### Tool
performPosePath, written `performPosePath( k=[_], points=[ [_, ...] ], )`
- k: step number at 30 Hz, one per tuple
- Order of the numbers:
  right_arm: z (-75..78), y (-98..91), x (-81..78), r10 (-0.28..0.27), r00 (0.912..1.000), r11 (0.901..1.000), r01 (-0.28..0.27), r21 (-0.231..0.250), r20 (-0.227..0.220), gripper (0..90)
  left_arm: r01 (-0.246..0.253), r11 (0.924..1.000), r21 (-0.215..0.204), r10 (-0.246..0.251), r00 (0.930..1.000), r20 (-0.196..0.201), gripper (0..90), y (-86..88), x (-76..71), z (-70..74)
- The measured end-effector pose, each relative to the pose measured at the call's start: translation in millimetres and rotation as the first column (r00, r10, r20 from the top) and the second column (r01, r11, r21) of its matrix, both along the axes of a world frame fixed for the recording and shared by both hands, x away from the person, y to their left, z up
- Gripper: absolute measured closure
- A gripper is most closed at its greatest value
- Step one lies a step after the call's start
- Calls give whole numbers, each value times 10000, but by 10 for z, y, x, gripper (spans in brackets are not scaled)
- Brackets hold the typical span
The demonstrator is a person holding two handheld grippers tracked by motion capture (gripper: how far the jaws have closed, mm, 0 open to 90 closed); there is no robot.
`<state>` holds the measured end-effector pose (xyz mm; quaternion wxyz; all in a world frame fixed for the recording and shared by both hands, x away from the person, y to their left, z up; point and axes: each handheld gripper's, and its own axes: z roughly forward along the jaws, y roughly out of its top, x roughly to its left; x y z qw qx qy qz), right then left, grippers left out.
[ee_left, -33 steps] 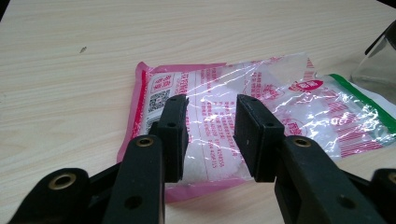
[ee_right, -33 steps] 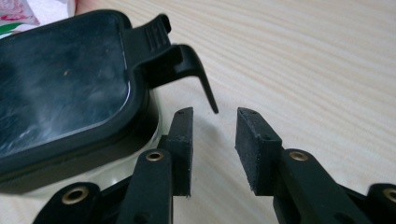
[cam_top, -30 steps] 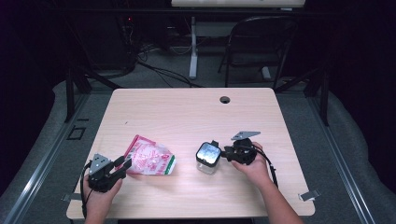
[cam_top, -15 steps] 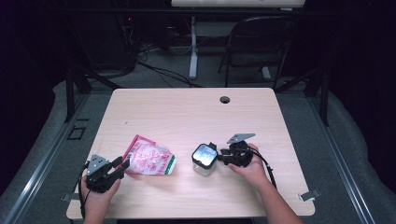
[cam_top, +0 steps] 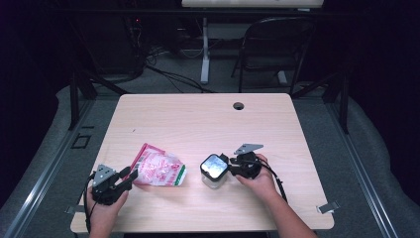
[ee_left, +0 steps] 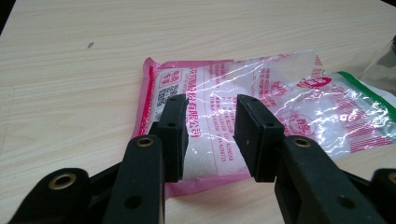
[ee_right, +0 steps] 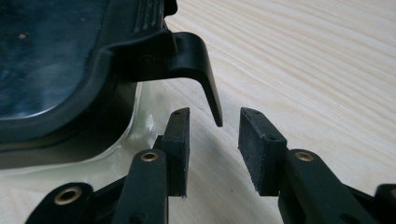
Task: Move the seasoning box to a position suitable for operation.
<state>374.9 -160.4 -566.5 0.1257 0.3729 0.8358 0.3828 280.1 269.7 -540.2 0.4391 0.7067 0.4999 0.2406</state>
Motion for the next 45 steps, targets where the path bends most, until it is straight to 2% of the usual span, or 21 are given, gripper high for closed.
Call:
performPosePath(
  k=[3, 9, 18, 22, 29, 31, 37, 39, 42, 43, 45],
  points=[
    [-40, 50, 27, 83, 9998, 9995, -78, -305, 164, 667, -58, 10000, 3, 58, 10000, -5, 644, 15, -11, -1],
    [-81, 50, 93, 107, 9998, 9998, -110, -186, -161, 746, -142, 9999, 9, 142, 9999, -9, 645, 33, -30, -6],
    [-61, 55, 107, 214, 9996, 9996, -217, -158, -200, 833, -184, 9998, -39, 184, 9998, -20, 647, 37, -38, -13],
    [-66, 67, 95, 50, 9998, 10000, -52, -83, -193, 837, -169, 9999, 3, 169, 9999, -29, 648, 34, -40, -11],
    [-48, 84, 41, -328, 9994, 9986, 323, -425, -108, 845, -80, 10000, 36, 80, 10000, -38, 651, 19, -46, -1],
    [-42, 78, 15, -425, 9990, 9981, 418, -459, -151, 845, 25, 10000, -7, -25, 10000, 62, 653, -14, -51, -6],
    [-21, 52, -86, -762, 9967, 9953, 745, -614, -262, 840, 623, 9977, 251, -625, 9980, 71, 661, -187, -73, 5],
    [-21, 39, -116, -865, 9959, 9947, 848, -583, -262, 837, 962, 9944, 431, -967, 9953, 100, 667, -299, -79, 23],
    [3, 15, -169, -820, 9961, 9929, 788, -897, -333, 833, 1333, 9898, 505, -1340, 9909, 104, 686, -438, -78, 33],
    [3, 15, -169, -820, 9961, 9929, 788, -897, -333, 833, 1333, 9898, 505, -1340, 9909, 104, 696, -438, -78, 33],
    [15, -14, -231, -841, 9953, 9931, 799, -853, -473, 823, 1846, 9794, 814, -1862, 9824, 118, 718, -593, -65, 43]
  ],
)
